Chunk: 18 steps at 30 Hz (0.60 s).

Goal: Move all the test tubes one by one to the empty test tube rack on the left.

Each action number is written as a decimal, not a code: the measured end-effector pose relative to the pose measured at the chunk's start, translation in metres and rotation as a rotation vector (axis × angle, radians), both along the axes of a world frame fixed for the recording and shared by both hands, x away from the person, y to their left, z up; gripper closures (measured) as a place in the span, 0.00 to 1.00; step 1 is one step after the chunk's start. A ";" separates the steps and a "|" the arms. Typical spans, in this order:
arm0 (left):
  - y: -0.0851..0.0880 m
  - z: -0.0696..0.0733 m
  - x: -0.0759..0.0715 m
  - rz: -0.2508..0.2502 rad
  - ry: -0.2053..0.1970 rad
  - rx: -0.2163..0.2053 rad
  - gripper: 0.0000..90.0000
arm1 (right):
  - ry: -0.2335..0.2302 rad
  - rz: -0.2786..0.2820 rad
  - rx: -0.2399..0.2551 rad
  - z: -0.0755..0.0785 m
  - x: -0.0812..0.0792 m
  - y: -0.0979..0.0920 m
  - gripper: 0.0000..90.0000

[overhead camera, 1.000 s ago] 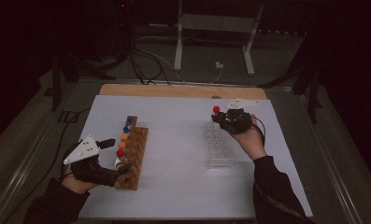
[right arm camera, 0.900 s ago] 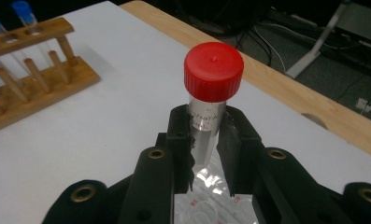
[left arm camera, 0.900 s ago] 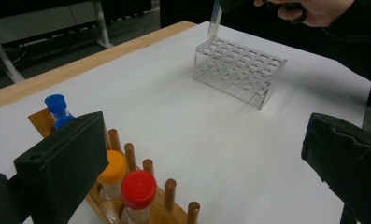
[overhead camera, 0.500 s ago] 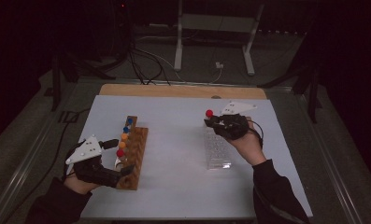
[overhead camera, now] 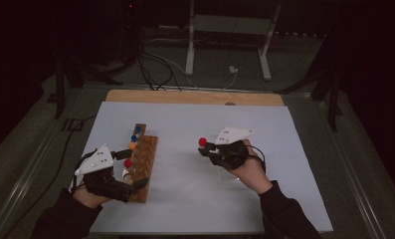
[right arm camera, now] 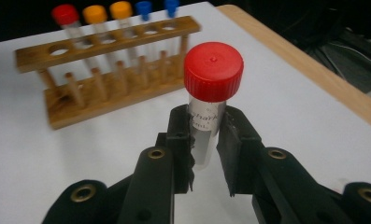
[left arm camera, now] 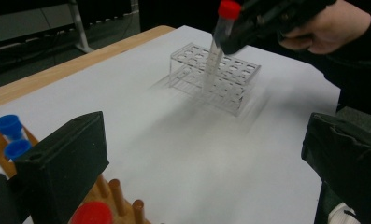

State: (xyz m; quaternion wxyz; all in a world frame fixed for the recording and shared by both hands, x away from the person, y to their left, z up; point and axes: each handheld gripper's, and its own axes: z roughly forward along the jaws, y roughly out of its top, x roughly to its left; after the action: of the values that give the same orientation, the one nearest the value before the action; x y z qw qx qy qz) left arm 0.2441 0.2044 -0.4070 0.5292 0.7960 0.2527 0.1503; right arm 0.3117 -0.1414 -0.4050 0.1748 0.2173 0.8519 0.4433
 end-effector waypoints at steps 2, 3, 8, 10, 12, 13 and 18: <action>-0.003 0.000 -0.001 -0.008 0.000 -0.002 0.01 | 0.007 0.019 -0.003 -0.003 -0.006 0.005 0.82; -0.004 0.000 -0.001 -0.013 0.001 0.000 0.01 | 0.008 0.028 -0.006 -0.004 -0.009 0.007 0.82; -0.011 0.001 -0.004 -0.038 0.000 -0.003 0.01 | 0.032 0.070 -0.006 -0.014 -0.023 0.017 0.82; -0.014 0.000 -0.005 -0.052 0.004 -0.006 0.01 | 0.038 0.089 -0.016 -0.018 -0.028 0.022 0.82; -0.018 0.000 -0.006 -0.067 0.003 -0.002 0.02 | 0.048 0.104 -0.019 -0.021 -0.032 0.026 0.82; -0.020 -0.001 -0.006 -0.072 0.006 -0.004 0.02 | 0.052 0.110 -0.027 -0.024 -0.033 0.029 0.82; -0.032 -0.003 -0.009 -0.107 0.010 0.004 0.02 | 0.070 0.138 -0.041 -0.033 -0.040 0.039 0.82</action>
State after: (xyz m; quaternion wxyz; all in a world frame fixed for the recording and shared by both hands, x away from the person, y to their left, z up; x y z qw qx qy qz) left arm 0.2352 0.1727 -0.4102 0.5335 0.8102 0.2121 0.1184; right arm 0.2714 -0.1020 -0.4383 0.1183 0.1697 0.8793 0.4290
